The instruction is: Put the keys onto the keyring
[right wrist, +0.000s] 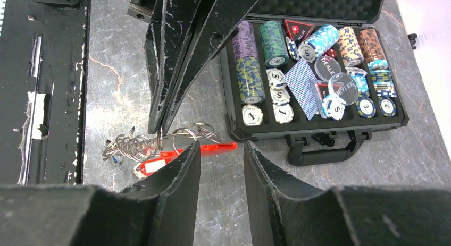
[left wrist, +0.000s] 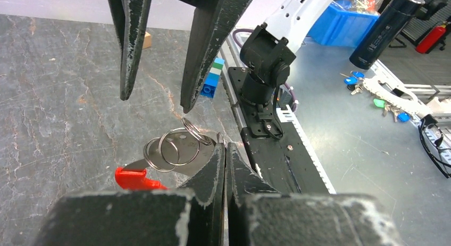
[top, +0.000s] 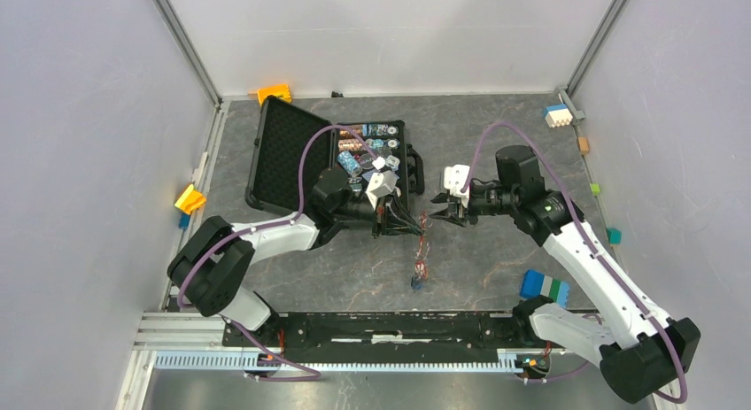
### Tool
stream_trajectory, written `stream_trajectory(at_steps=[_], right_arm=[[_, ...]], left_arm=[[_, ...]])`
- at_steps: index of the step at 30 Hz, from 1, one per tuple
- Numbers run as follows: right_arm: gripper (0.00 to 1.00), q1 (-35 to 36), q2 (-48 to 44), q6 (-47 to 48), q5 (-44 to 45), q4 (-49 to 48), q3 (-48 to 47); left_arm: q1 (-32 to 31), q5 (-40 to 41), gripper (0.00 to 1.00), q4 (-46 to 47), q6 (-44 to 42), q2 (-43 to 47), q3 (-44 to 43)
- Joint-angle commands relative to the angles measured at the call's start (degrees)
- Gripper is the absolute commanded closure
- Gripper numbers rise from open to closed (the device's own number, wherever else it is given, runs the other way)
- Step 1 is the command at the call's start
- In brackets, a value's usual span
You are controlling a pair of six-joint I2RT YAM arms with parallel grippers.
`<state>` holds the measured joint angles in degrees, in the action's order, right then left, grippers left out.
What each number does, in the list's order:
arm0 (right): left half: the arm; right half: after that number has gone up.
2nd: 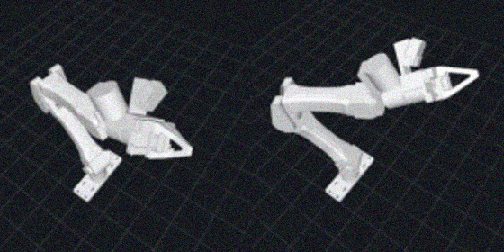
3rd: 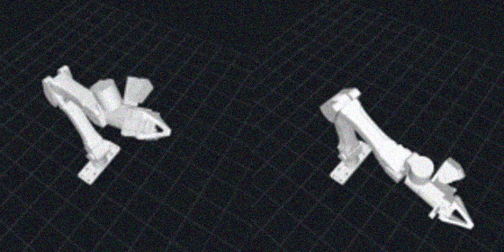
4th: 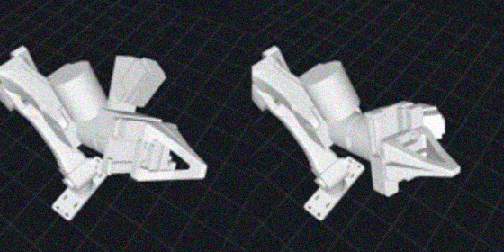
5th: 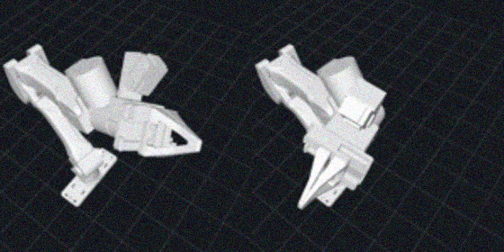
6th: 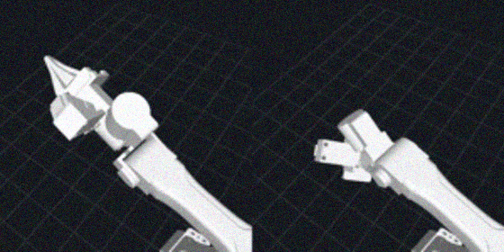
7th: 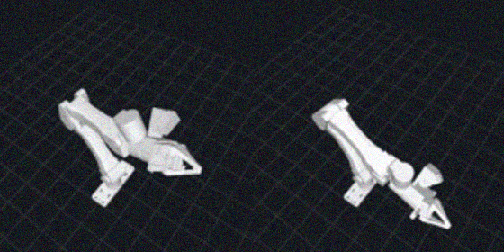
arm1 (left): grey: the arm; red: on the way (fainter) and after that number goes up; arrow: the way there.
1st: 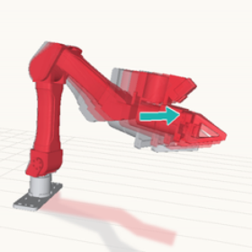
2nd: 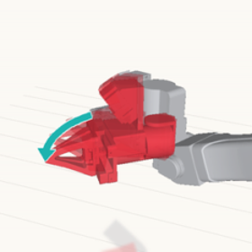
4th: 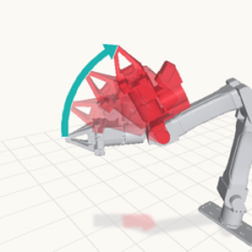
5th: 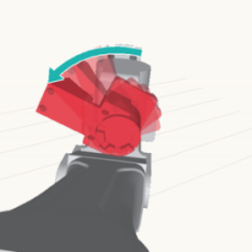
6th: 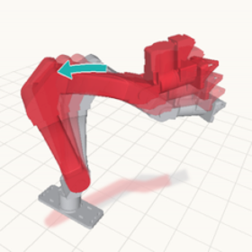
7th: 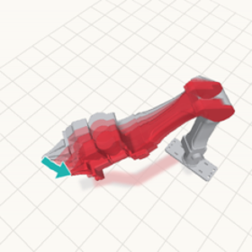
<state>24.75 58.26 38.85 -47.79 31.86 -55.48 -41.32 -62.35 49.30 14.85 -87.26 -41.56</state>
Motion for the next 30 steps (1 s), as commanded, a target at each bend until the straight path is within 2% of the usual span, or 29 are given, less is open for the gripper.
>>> stream_trajectory(at_steps=[1, 6, 9, 14, 17, 22, 30], right_arm=[[0.59, -0.05, 0.62, 0.80, -1.08, 0.79, -2.14], [0.59, -0.06, 0.24, -0.39, 0.90, -0.16, -0.30], [0.57, -0.10, -0.50, -0.55, 2.70, -0.07, 0.33], [0.56, -0.06, -0.16, 0.27, 4.31, 0.96, 0.03], [0.56, -0.13, 1.49, 0.50, 3.32, 1.39, -0.92], [0.56, -0.15, 4.94, 2.67, -0.51, 3.86, -3.35], [0.61, -0.24, 4.19, 6.30, -3.81, 6.50, -4.97]], left_arm=[[0.33, -2.43, 0.98, 1.28, -3.25, 2.18, -1.07], [0.36, -2.44, 0.98, 0.50, -4.37, 3.16, -0.72], [0.50, -1.08, 0.98, -4.21, -8.82, 4.61, -0.98], [0.63, 5.58, 0.98, -24.33, -24.02, 7.96, -4.29], [0.54, 9.50, 0.98, -30.27, -29.79, 9.69, -4.94], [0.44, 12.36, 0.98, -30.17, -30.04, 10.91, -3.69], [0.52, 11.23, 0.98, -19.90, -21.62, 10.47, -1.18]])
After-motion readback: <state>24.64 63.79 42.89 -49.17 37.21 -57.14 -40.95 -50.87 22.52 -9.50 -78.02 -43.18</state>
